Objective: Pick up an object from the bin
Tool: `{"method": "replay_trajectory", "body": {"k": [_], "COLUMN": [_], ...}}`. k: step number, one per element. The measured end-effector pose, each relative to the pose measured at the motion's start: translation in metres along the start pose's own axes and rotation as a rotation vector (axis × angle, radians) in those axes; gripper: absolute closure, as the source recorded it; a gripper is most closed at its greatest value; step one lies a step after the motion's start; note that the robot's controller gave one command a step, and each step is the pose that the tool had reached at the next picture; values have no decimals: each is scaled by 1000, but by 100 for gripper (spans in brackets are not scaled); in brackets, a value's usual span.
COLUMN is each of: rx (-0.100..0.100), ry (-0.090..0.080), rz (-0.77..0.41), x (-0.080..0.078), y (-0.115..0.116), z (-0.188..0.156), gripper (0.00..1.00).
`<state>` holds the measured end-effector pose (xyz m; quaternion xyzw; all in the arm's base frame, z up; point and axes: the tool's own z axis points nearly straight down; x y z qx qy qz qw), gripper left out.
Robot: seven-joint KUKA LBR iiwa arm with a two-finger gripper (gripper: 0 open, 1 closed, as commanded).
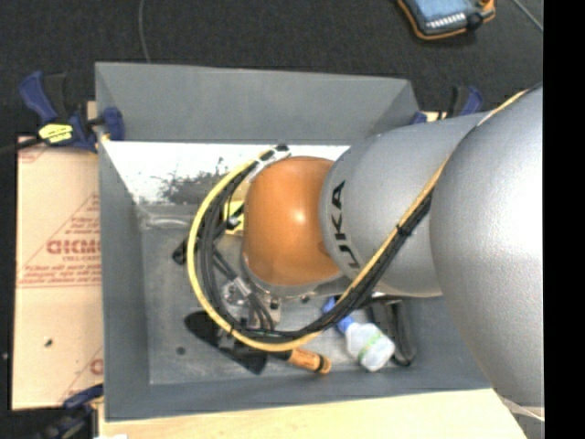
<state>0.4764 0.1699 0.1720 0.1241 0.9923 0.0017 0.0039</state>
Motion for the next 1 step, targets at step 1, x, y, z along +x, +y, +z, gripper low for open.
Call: {"method": "replay_trajectory", "body": {"k": [1], "rx": [-2], "ry": [-3], "rz": [-2], "x": [-1], "y": [0], "z": [-24], "gripper": [100]}}
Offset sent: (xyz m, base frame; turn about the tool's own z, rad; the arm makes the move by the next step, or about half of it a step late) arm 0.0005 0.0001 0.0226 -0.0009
